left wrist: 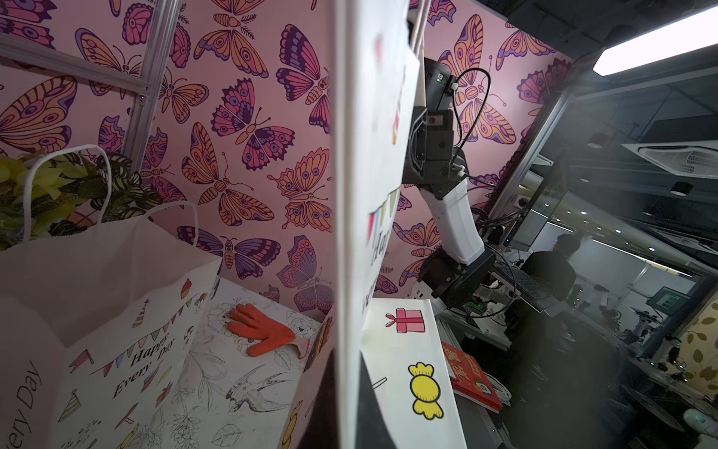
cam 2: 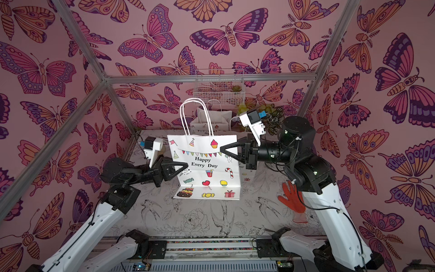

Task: Put away the paper bag
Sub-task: Press the paper bag.

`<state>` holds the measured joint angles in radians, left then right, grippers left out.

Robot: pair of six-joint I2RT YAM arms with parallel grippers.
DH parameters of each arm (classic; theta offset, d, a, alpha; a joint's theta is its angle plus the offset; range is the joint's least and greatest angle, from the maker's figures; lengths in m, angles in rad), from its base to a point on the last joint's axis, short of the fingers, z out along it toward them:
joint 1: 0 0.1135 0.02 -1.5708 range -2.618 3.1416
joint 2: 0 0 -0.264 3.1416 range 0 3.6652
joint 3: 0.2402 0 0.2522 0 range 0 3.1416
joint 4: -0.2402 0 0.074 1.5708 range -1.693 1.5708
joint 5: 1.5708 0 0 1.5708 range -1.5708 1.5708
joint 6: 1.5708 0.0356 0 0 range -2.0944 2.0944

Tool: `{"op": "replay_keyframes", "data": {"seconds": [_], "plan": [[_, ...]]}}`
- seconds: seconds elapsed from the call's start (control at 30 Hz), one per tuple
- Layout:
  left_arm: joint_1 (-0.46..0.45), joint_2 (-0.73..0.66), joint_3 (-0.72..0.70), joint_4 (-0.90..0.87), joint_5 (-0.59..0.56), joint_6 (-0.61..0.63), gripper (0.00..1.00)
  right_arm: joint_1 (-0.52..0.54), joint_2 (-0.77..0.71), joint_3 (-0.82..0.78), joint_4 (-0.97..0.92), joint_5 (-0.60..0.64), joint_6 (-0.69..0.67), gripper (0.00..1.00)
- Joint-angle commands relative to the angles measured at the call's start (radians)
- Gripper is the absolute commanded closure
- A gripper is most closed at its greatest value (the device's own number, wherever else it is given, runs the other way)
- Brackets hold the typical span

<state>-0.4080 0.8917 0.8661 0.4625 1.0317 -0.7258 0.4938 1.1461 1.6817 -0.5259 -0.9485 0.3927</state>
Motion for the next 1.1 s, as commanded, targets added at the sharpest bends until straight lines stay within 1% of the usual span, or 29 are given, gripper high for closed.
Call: {"op": "replay_keyframes", "data": {"seconds": [0.0,0.03,0.07,0.1,0.13,0.17,0.2,0.27,0.37,0.43,0.47,0.5,0.53,0.6,0.7,0.73,0.83,0.97,1.0,1.07], "plan": [[0.024,-0.001,-0.028,0.068,0.001,-0.04,1.0,-0.005,0.009,0.039,0.072,-0.045,0.026,1.0],[0.028,0.002,-0.03,0.079,0.002,-0.05,1.0,-0.006,0.013,0.038,0.071,-0.048,0.026,1.0],[0.033,0.005,-0.034,0.089,0.001,-0.058,1.0,-0.007,0.016,0.034,0.07,-0.05,0.026,0.98],[0.036,0.005,-0.038,0.099,-0.001,-0.067,1.0,-0.008,0.016,0.026,0.071,-0.055,0.026,0.82],[0.041,0.004,-0.04,0.106,-0.002,-0.072,1.0,-0.009,0.015,0.008,0.072,-0.066,0.026,0.6],[0.044,0.005,-0.042,0.111,-0.004,-0.076,1.0,-0.008,0.011,-0.01,0.076,-0.075,0.026,0.49],[0.047,0.005,-0.044,0.114,-0.005,-0.08,1.0,-0.008,0.006,-0.034,0.08,-0.082,0.029,0.44],[0.054,0.003,-0.047,0.123,-0.006,-0.087,1.0,-0.008,-0.011,-0.087,0.084,-0.082,0.027,0.41],[0.063,0.01,-0.057,0.16,-0.012,-0.108,1.0,-0.009,-0.035,-0.17,0.088,-0.083,0.035,0.41],[0.067,0.017,-0.062,0.189,-0.012,-0.128,1.0,-0.008,-0.051,-0.217,0.088,-0.087,0.038,0.42],[0.07,0.02,-0.062,0.201,-0.009,-0.138,1.0,-0.008,-0.062,-0.24,0.082,-0.09,0.033,0.44],[0.072,0.021,-0.062,0.208,-0.007,-0.143,1.0,-0.008,-0.071,-0.26,0.074,-0.09,0.024,0.5],[0.073,0.02,-0.062,0.211,-0.006,-0.147,1.0,-0.008,-0.077,-0.271,0.067,-0.091,0.016,0.56],[0.075,0.019,-0.061,0.21,-0.003,-0.149,1.0,-0.009,-0.08,-0.278,0.024,-0.091,-0.014,0.74],[0.077,0.02,-0.059,0.211,0.0,-0.151,1.0,-0.009,-0.077,-0.266,-0.042,-0.095,-0.058,0.98],[0.077,0.021,-0.057,0.21,0.003,-0.153,1.0,-0.008,-0.077,-0.262,-0.053,-0.094,-0.067,1.0],[0.076,0.028,-0.053,0.209,0.017,-0.157,1.0,-0.008,-0.084,-0.254,-0.075,-0.095,-0.078,1.0],[0.077,0.045,-0.046,0.211,0.062,-0.168,1.0,-0.008,-0.097,-0.252,-0.051,-0.087,-0.057,1.0],[0.075,0.049,-0.045,0.213,0.078,-0.171,0.94,-0.008,-0.098,-0.248,-0.046,-0.084,-0.051,1.0],[0.073,0.052,-0.045,0.217,0.124,-0.173,0.76,-0.008,-0.101,-0.237,-0.036,-0.082,-0.039,1.0]]}}
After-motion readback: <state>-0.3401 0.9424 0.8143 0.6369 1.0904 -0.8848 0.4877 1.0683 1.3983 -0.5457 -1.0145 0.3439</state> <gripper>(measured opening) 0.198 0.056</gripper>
